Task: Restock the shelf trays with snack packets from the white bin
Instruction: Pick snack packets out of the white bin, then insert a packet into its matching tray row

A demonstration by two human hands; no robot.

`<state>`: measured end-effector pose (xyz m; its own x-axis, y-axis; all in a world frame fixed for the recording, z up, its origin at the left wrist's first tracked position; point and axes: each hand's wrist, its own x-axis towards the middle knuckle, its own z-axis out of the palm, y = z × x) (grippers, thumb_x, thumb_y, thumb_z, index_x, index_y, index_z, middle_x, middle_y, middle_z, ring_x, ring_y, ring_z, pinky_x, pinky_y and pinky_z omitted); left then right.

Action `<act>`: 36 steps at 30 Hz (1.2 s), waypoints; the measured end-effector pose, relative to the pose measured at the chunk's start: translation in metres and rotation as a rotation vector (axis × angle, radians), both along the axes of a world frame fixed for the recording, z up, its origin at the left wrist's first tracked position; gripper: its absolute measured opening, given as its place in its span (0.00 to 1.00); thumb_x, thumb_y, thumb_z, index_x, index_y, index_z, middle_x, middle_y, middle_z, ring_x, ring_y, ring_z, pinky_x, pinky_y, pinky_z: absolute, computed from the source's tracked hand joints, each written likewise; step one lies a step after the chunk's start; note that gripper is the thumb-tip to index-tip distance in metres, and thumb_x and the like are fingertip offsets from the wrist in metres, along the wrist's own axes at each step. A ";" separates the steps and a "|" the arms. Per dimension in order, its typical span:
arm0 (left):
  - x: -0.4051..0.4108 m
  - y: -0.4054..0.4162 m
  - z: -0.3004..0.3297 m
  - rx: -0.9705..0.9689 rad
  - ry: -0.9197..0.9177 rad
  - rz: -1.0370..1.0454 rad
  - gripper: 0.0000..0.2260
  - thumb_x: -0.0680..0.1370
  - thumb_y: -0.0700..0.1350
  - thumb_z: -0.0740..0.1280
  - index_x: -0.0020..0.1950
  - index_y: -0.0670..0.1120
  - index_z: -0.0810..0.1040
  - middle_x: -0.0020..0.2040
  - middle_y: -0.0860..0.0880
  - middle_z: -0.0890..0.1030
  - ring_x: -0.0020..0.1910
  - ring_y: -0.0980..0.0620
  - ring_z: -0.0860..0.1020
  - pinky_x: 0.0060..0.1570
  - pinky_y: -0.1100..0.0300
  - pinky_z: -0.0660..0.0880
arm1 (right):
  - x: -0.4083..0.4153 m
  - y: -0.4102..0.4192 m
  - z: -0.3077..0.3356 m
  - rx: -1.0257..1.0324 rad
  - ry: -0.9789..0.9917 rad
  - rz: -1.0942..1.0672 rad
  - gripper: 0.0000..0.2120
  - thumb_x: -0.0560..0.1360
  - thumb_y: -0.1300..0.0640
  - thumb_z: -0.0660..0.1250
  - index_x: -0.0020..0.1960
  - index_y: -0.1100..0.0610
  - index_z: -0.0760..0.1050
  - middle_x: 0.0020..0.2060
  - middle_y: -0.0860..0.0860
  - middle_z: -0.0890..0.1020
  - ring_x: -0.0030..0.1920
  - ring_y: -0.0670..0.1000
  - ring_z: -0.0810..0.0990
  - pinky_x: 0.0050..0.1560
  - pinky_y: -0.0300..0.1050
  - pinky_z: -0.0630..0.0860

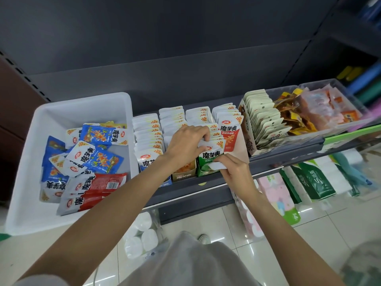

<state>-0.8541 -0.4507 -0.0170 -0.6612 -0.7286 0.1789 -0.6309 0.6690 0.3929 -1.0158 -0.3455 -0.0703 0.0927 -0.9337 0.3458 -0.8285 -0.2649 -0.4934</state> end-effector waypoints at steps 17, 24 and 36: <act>0.049 0.026 0.027 -0.037 0.410 0.069 0.06 0.77 0.47 0.66 0.52 0.47 0.78 0.52 0.55 0.80 0.54 0.56 0.76 0.55 0.61 0.69 | 0.018 0.024 0.096 -0.148 -0.367 -0.228 0.06 0.76 0.58 0.68 0.51 0.59 0.80 0.45 0.50 0.82 0.45 0.45 0.80 0.43 0.40 0.77; 0.199 0.070 0.015 -0.242 0.482 0.553 0.11 0.77 0.46 0.62 0.46 0.40 0.79 0.42 0.50 0.79 0.44 0.61 0.73 0.46 0.73 0.68 | 0.122 0.001 0.105 0.023 -0.463 0.144 0.08 0.77 0.57 0.63 0.48 0.58 0.81 0.41 0.45 0.83 0.40 0.44 0.80 0.41 0.37 0.76; 0.318 0.031 -0.033 0.203 -0.324 0.470 0.21 0.76 0.52 0.67 0.67 0.51 0.70 0.64 0.51 0.74 0.64 0.51 0.71 0.60 0.60 0.69 | 0.311 -0.102 0.014 0.640 0.612 0.492 0.33 0.69 0.43 0.72 0.67 0.58 0.65 0.64 0.54 0.72 0.63 0.56 0.72 0.54 0.48 0.71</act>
